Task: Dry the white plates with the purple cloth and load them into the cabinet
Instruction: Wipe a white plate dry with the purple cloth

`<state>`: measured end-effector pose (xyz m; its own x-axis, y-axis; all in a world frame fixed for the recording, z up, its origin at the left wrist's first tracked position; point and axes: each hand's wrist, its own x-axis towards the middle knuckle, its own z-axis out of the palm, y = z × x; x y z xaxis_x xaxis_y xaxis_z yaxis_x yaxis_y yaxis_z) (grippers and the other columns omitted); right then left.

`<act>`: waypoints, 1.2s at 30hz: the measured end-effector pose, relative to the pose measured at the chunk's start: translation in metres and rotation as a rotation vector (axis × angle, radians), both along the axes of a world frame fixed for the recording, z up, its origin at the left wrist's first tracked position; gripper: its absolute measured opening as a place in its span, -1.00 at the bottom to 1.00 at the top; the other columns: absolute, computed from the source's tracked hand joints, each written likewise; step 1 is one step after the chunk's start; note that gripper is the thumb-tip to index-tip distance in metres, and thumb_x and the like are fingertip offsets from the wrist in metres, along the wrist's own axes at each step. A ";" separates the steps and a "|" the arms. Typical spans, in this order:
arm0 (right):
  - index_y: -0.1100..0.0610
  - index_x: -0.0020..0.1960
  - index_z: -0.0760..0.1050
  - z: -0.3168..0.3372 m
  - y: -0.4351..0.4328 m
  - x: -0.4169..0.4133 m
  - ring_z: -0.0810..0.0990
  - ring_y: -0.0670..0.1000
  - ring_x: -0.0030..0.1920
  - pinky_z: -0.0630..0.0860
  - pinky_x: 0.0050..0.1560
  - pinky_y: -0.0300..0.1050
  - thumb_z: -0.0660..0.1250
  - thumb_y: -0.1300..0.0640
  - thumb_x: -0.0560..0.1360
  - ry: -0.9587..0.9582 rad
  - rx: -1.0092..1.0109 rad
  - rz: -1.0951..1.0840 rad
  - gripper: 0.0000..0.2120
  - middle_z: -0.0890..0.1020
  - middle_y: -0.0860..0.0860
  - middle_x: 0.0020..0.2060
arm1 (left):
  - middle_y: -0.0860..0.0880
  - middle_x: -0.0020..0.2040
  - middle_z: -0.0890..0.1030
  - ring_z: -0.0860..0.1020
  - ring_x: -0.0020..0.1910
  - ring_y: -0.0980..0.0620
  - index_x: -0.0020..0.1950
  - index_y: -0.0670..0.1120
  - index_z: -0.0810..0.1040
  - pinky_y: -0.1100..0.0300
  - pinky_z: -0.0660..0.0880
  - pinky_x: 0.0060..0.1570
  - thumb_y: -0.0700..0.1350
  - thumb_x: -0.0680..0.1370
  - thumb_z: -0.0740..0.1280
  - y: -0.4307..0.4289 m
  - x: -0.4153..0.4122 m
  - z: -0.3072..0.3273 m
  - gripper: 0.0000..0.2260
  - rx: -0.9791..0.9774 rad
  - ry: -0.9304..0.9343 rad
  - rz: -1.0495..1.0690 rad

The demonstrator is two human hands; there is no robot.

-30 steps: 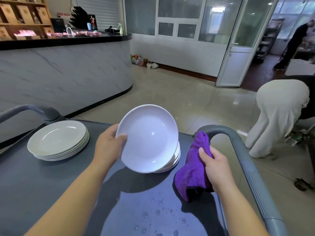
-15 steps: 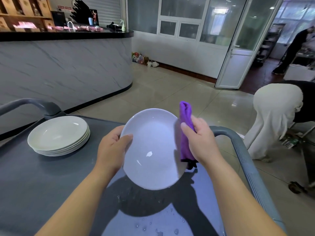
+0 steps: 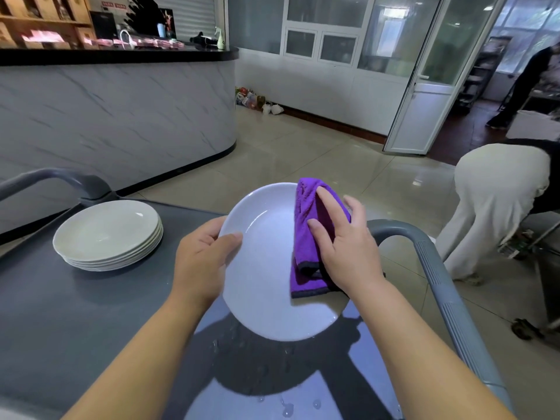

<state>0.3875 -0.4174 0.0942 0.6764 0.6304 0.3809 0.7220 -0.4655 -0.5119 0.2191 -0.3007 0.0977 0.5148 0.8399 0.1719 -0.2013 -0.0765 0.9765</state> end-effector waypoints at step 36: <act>-0.33 0.43 0.25 -0.024 -0.016 -0.027 0.42 -0.36 0.26 0.35 0.25 -0.37 0.32 0.16 0.56 0.561 0.486 0.073 -0.42 0.43 -0.40 0.29 | -0.02 -0.23 0.70 0.62 -0.22 -0.13 -0.23 0.02 0.67 -0.03 0.54 -0.14 -0.16 0.57 0.32 0.021 0.004 -0.007 -0.77 -0.136 0.054 0.051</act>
